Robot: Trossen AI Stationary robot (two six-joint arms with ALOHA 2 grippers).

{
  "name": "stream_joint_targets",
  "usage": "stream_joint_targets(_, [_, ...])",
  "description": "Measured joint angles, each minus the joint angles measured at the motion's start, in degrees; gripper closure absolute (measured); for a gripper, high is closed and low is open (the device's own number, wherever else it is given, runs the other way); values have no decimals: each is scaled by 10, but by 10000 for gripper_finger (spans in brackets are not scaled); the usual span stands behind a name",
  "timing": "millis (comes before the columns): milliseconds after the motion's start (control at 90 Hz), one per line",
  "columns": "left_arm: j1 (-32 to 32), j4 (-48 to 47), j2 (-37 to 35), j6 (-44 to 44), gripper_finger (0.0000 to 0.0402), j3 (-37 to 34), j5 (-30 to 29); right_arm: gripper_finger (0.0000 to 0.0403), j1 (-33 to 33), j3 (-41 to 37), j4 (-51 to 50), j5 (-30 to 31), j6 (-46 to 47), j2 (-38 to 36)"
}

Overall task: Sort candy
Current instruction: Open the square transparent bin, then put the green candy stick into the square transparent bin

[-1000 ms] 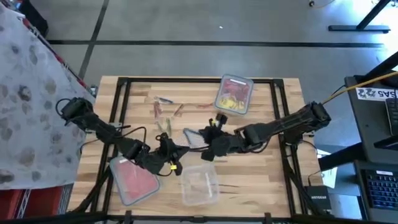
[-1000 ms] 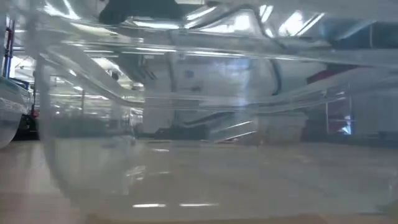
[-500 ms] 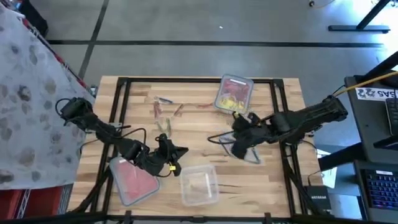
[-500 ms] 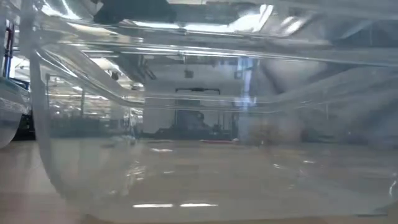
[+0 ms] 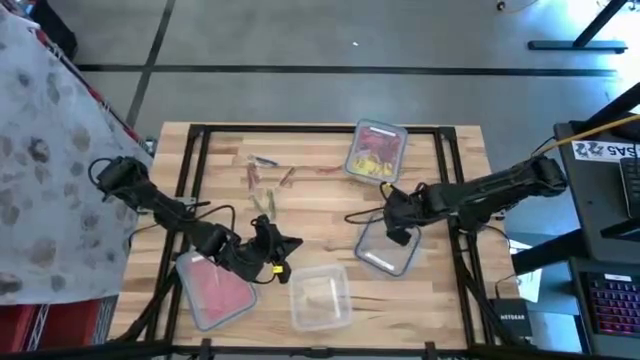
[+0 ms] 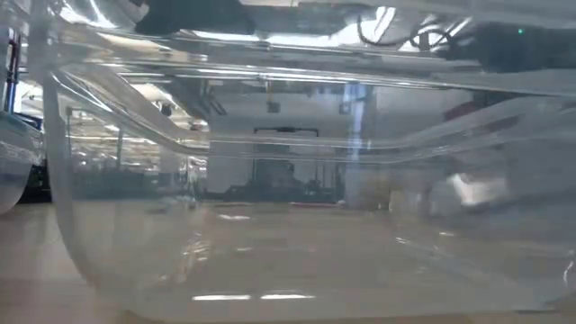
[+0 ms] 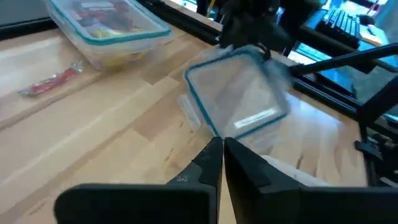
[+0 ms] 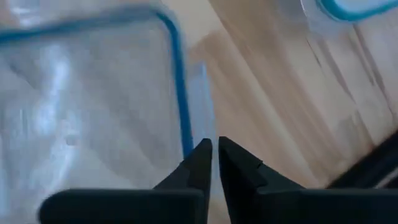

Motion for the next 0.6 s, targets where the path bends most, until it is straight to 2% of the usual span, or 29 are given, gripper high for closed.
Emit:
stream_joint_targets(200, [2,-32,-50,-24,402,0,12,290,-21,14,-23,18,-18,0])
stream_joint_targets(311, [3,-112,-119,-104,402,0,10,243,-38,45,-2,22,-73,0])
stream_joint_targets(478, [18,-253,-210,-211,402,0,-10,191,-73,78,139,30,-144,-1])
stream_joint_targets(600, [43,-359,-242,-328,402,0,-13,170,-94,80,299,-29,-225,2])
